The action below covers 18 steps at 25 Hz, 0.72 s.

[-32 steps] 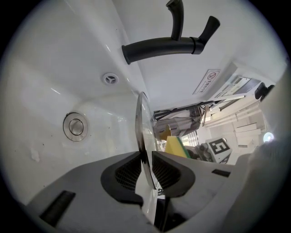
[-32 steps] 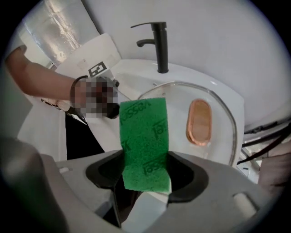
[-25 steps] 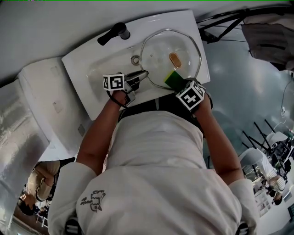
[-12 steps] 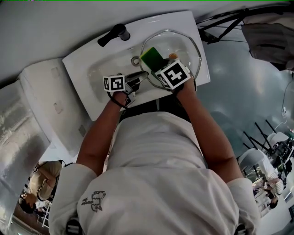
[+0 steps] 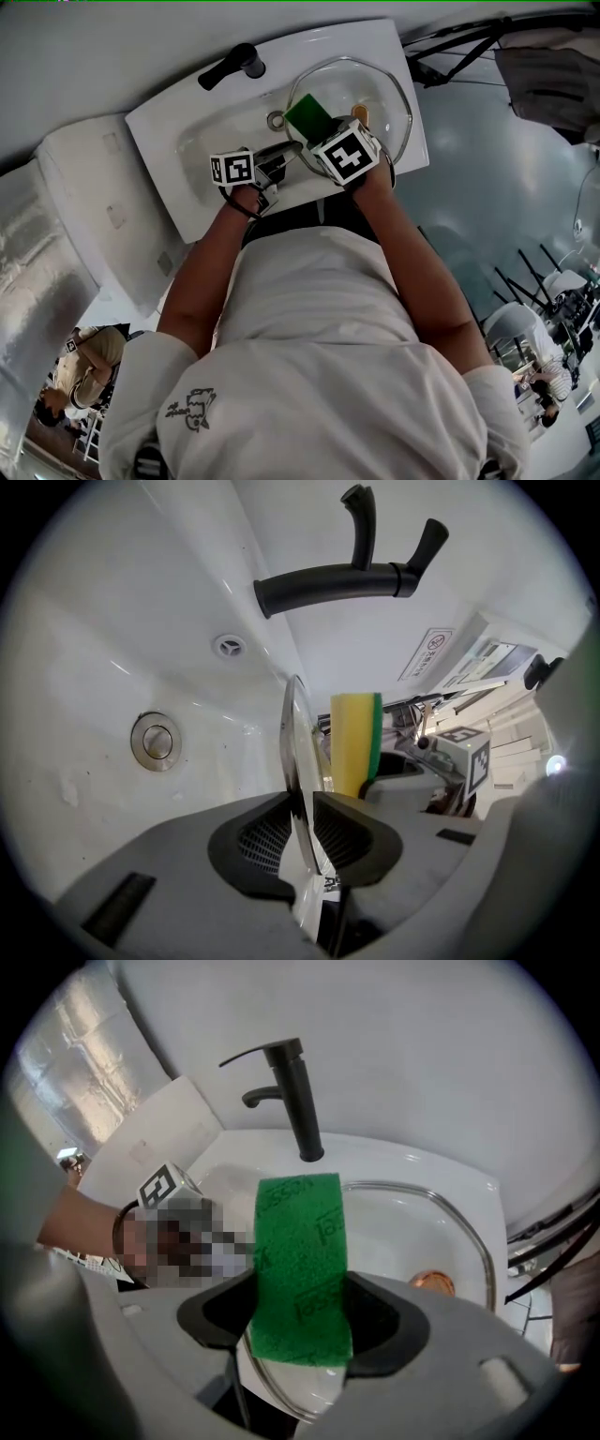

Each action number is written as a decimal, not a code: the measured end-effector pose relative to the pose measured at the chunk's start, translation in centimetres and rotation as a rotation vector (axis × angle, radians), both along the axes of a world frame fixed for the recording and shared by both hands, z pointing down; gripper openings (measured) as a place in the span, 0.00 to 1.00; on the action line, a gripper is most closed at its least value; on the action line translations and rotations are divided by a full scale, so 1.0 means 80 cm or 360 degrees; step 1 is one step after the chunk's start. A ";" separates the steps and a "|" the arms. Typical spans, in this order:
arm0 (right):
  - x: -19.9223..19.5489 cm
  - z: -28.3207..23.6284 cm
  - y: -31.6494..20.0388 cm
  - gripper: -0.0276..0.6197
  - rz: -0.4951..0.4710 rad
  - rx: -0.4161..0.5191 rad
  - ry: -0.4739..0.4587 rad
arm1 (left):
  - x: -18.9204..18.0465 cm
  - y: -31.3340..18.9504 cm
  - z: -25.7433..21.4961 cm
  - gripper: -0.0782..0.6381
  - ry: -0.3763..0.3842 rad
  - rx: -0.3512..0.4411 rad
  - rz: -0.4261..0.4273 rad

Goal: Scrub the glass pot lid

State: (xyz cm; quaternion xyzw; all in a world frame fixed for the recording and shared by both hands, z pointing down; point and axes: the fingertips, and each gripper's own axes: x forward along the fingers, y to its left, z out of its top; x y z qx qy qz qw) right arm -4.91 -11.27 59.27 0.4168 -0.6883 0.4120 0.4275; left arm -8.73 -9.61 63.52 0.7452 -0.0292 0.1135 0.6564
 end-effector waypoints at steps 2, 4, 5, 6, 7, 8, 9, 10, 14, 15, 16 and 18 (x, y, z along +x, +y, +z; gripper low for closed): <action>-0.004 0.000 0.020 0.49 -0.0044 -0.0012 0.0002 | -0.001 -0.001 0.001 0.21 -0.0005 -0.0004 -0.0012; 0.002 0.002 0.045 0.49 -0.0053 -0.0023 0.0005 | 0.000 -0.001 0.001 0.21 -0.0005 -0.0007 -0.0011; 0.008 0.002 0.058 0.49 -0.0048 -0.0037 0.0006 | 0.001 0.000 0.001 0.21 -0.0004 -0.0008 -0.0008; 0.014 0.004 0.072 0.49 -0.0047 -0.0055 0.0003 | 0.001 0.000 0.001 0.21 -0.0001 -0.0008 -0.0004; 0.020 0.006 0.086 0.49 -0.0047 -0.0077 0.0001 | 0.001 0.000 0.000 0.21 0.0002 -0.0009 0.0000; 0.028 0.008 0.100 0.49 -0.0044 -0.0101 0.0002 | 0.001 0.000 0.000 0.21 0.0005 -0.0012 0.0003; 0.037 0.011 0.113 0.49 -0.0039 -0.0125 0.0004 | 0.002 0.000 0.000 0.21 0.0006 -0.0017 0.0006; 0.047 0.015 0.126 0.49 -0.0032 -0.0150 0.0005 | 0.002 0.000 0.000 0.21 0.0008 -0.0022 0.0011; 0.084 0.026 0.166 0.49 0.0006 -0.0251 0.0022 | 0.005 0.001 0.000 0.21 0.0007 -0.0035 0.0034; 0.093 0.030 0.175 0.49 0.0004 -0.0275 0.0033 | 0.005 0.001 0.000 0.21 0.0004 -0.0035 0.0038; 0.102 0.033 0.183 0.49 0.0005 -0.0299 0.0047 | 0.005 0.001 0.000 0.21 0.0003 -0.0036 0.0042; 0.125 0.039 0.198 0.49 0.0032 -0.0347 0.0065 | 0.005 0.001 0.000 0.21 0.0003 -0.0044 0.0045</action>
